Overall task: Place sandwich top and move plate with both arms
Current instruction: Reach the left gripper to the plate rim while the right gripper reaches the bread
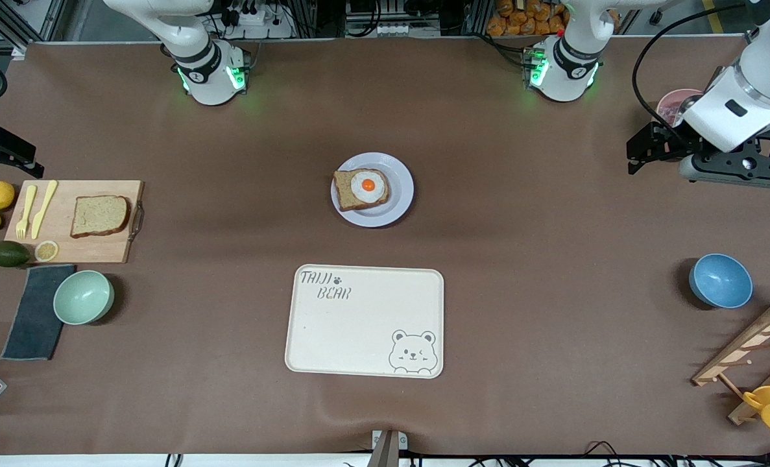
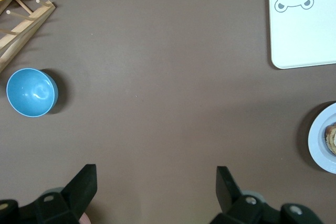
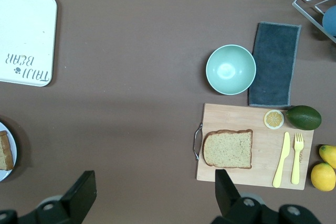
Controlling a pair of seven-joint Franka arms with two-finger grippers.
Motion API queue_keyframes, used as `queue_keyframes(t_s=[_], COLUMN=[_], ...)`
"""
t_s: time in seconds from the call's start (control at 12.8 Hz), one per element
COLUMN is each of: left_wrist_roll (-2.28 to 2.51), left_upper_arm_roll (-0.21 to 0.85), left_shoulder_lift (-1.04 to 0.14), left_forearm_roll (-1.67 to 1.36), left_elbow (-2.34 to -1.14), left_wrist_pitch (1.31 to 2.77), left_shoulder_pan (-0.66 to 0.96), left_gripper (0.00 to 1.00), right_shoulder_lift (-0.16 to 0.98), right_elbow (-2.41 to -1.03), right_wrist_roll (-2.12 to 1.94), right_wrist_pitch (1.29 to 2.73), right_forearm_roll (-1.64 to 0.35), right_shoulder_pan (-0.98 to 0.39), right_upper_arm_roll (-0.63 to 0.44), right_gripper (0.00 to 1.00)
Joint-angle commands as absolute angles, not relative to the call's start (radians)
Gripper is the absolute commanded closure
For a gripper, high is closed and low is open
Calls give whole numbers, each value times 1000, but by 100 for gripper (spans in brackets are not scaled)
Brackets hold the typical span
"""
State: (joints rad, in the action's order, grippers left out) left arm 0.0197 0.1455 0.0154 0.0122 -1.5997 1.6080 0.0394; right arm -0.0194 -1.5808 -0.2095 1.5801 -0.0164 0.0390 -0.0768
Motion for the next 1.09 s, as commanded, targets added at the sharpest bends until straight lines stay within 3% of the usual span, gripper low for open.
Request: queue_keyframes(t_s=[0.0,0.47,0.78,1.01], left_wrist_roll=[32,51,90,91], left_upper_arm_roll=[147,140,140,149], left_shoulder_lift=[14,-30,-110,-176], left_forearm_roll=[-39,-86,-168,-233], left_elbow=[-1583,-1582,-1595,-1617], left_wrist_pitch=[1594,1595,1601,1658], left_shoulder_pan=[28,32,25,37], left_gripper=[0,0,0,0], right_shoulder_lift=[-18,-8,-6,-5], right_elbow=[-1577,-1626,-1748,-1871], right_wrist_roll=[-195,-205,-334,-460], right_wrist_pitch=[1575,1595,1716,1859], right_forearm_roll=[-3,-25,-25,-31], right_shoulder_pan=[48,61,109,33], right_upper_arm_roll=[-66,-86,-110,-271], right_gripper=[0,0,0,0])
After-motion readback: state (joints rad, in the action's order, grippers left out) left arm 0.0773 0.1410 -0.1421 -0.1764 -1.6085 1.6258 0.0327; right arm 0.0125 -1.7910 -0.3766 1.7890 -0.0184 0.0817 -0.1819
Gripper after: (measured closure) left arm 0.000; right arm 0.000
